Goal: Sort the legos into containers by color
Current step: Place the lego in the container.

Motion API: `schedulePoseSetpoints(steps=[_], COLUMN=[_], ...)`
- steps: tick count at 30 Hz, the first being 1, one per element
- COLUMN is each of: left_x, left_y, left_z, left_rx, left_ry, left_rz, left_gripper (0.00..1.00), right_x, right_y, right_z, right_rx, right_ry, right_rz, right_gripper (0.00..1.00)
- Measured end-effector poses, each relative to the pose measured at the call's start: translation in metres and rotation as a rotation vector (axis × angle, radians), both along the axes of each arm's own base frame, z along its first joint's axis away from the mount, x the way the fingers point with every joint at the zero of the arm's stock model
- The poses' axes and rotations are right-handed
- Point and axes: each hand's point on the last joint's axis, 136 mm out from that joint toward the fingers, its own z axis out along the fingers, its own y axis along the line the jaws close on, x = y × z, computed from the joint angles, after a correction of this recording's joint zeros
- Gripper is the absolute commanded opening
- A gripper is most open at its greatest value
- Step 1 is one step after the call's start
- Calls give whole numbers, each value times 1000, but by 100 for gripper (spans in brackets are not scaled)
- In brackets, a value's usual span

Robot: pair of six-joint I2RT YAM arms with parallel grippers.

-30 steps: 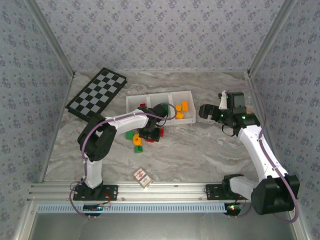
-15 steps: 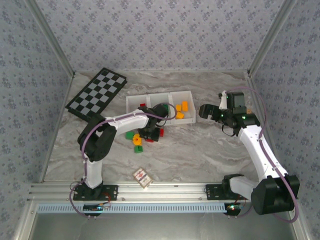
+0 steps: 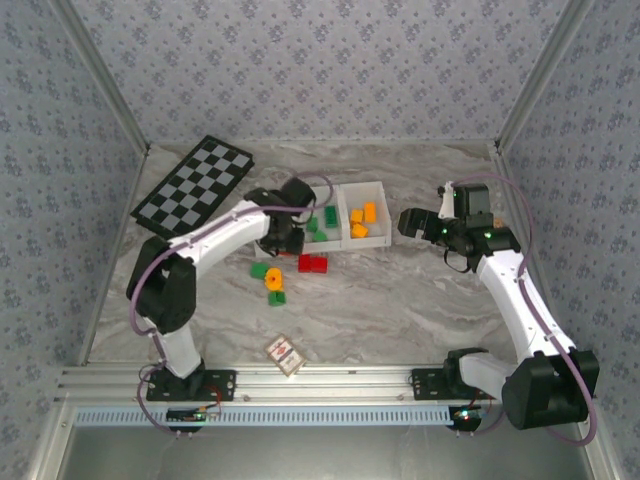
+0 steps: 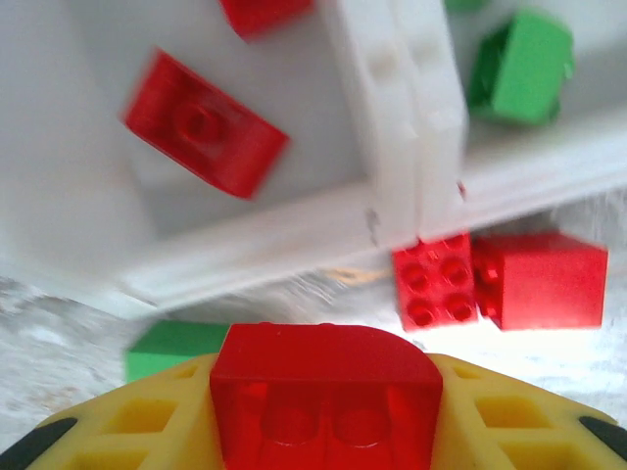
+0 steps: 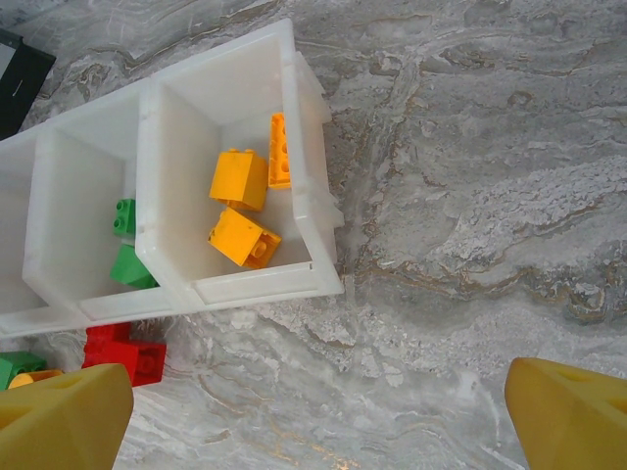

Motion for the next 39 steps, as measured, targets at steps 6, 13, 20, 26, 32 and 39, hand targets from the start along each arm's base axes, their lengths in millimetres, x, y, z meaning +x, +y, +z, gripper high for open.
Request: schedulePoseSetpoints(steps=[6, 13, 20, 26, 32, 39], left_x=[50, 86, 103, 107, 102, 57], left_y=[24, 29, 31, 32, 34, 32], left_z=[26, 4, -11, -9, -3, 5], left_rx=[-31, -17, -2, 2, -5, -30], left_ry=[-74, -67, -53, -71, -85, -97], left_rz=[70, 101, 115, 112, 110, 97], left_gripper=[43, 45, 57, 74, 82, 81], right_x=[0, 0, 0, 1, 1, 1], right_y=[0, -2, -3, -4, -5, -6], right_z=[0, 0, 0, 0, 0, -1], right_rx=[0, 0, -1, 0, 0, 2], right_ry=[1, 1, 1, 1, 2, 4], right_rz=[-1, -5, -10, -12, -17, -17], right_gripper=[100, 100, 100, 100, 100, 100])
